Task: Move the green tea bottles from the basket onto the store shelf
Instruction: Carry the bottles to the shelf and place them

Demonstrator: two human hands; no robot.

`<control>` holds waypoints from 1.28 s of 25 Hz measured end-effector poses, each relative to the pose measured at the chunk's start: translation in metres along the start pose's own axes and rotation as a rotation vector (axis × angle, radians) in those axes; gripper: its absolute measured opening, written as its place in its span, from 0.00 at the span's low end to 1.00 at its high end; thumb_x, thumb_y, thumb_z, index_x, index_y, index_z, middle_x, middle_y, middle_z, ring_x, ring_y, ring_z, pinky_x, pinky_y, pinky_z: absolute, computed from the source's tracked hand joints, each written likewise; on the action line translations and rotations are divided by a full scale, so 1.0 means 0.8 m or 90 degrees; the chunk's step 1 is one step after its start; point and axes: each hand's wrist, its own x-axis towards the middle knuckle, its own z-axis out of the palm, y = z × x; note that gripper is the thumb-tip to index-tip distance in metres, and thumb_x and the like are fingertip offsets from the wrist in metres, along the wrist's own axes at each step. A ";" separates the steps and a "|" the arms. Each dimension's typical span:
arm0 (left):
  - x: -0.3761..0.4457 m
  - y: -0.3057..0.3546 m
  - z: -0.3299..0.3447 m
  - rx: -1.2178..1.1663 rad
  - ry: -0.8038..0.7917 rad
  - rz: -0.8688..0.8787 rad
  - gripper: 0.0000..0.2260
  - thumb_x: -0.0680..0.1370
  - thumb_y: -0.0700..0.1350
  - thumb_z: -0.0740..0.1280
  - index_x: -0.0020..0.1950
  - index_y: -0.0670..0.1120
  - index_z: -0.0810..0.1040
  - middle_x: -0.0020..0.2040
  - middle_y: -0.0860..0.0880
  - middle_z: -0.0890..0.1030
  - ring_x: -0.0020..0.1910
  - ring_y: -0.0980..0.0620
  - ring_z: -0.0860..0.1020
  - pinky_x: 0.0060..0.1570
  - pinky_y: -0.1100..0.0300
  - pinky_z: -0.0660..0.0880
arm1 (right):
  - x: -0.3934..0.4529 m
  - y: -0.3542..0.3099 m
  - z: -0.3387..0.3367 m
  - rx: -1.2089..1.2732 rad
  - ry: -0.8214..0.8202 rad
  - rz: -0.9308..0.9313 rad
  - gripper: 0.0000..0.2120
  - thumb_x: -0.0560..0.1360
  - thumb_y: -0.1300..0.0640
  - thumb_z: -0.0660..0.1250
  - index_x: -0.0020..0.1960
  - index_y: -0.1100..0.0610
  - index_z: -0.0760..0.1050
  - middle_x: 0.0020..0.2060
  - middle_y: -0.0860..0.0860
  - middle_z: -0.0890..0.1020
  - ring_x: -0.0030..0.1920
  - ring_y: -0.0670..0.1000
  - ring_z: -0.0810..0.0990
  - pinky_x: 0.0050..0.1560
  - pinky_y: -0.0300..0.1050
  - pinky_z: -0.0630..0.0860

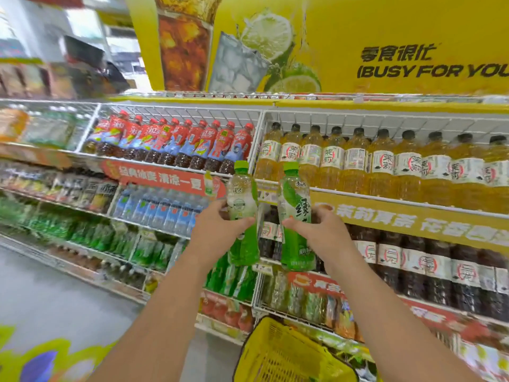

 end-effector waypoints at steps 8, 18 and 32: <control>-0.053 -0.067 -0.166 0.000 0.125 -0.055 0.25 0.70 0.59 0.78 0.64 0.58 0.75 0.54 0.56 0.83 0.47 0.57 0.83 0.44 0.58 0.78 | -0.040 -0.024 0.170 0.038 -0.150 -0.019 0.18 0.67 0.43 0.81 0.54 0.44 0.81 0.40 0.39 0.86 0.35 0.37 0.83 0.24 0.31 0.72; -0.049 -0.219 -0.497 0.008 0.225 -0.080 0.25 0.67 0.58 0.79 0.62 0.58 0.77 0.51 0.58 0.83 0.48 0.57 0.83 0.46 0.56 0.80 | -0.084 -0.068 0.525 0.082 -0.247 -0.025 0.17 0.69 0.46 0.81 0.54 0.44 0.81 0.42 0.39 0.86 0.37 0.37 0.83 0.25 0.29 0.74; 0.089 -0.423 -0.802 -0.008 0.296 -0.122 0.15 0.69 0.52 0.80 0.49 0.62 0.78 0.40 0.71 0.81 0.40 0.73 0.79 0.30 0.76 0.71 | 0.003 -0.099 0.943 0.072 -0.310 -0.031 0.11 0.69 0.48 0.81 0.48 0.46 0.84 0.43 0.41 0.88 0.41 0.42 0.86 0.40 0.45 0.78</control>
